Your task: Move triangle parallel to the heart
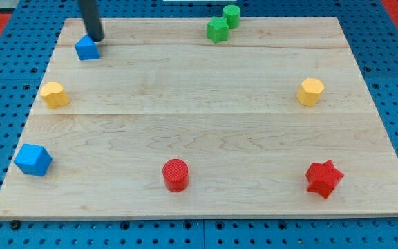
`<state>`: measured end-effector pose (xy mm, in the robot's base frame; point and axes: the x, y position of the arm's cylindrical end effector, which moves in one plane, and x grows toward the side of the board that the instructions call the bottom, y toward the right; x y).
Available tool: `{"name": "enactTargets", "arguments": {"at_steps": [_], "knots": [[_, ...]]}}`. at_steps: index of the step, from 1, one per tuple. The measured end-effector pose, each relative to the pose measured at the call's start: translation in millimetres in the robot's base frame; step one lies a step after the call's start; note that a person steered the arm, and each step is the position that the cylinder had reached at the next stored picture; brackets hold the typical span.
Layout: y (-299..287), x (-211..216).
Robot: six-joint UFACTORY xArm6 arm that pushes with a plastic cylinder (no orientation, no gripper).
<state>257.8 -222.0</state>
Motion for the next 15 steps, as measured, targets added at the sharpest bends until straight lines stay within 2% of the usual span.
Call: {"name": "enactTargets", "arguments": {"at_steps": [1,3,4,5,6,8,9,10,11,13,14,15], "knots": [[-6.2,35.5],[80.9,110.7],[83.3,109.1],[44.1,65.4],[-20.9,65.1],[-40.0,84.7],[-15.3,97.5],[62.3,100.0],[84.1,108.2],[48.4,125.6],[98.8,147.4],[71.7,167.8]]}}
